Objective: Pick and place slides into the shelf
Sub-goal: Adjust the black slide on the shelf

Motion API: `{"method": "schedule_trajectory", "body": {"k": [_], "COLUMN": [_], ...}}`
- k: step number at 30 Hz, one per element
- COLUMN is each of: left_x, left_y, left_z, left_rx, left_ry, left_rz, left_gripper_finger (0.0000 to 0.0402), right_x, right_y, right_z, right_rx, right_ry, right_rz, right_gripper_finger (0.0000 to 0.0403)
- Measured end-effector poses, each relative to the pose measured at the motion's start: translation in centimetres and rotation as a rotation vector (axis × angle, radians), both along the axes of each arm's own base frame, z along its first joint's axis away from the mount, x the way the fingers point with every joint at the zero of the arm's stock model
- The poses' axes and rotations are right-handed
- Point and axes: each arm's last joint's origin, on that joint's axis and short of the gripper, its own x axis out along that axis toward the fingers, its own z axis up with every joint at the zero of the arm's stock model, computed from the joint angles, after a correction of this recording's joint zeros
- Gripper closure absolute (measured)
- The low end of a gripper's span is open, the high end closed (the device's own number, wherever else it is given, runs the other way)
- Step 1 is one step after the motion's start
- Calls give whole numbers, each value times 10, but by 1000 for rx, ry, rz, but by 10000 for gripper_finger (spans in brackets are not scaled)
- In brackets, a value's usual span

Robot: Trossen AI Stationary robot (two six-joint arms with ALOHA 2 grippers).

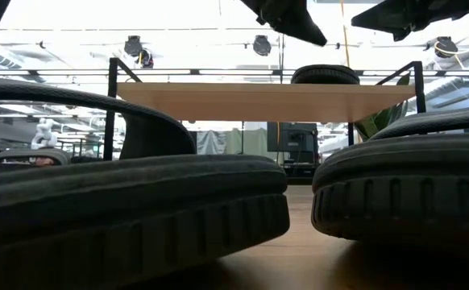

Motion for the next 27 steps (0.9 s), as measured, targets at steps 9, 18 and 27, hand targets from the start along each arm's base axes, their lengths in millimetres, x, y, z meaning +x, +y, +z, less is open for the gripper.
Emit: {"method": "schedule_trajectory", "body": {"k": [9,18,27], "left_x": [5,8,9], "left_y": [3,5,16], "left_z": [-8,-17,-17], "left_rx": [53,127,123], "left_ry": [41,80,81], "left_rz": [21,37,35], "left_gripper_finger": [68,68,68], "right_x": [0,1,1], "right_y": [0,0,0], "right_z": [0,0,0], "right_rx": [0,0,0], "right_ry": [1,1,1], "right_rz": [0,0,0], "right_gripper_finger": [403,403,403]}}
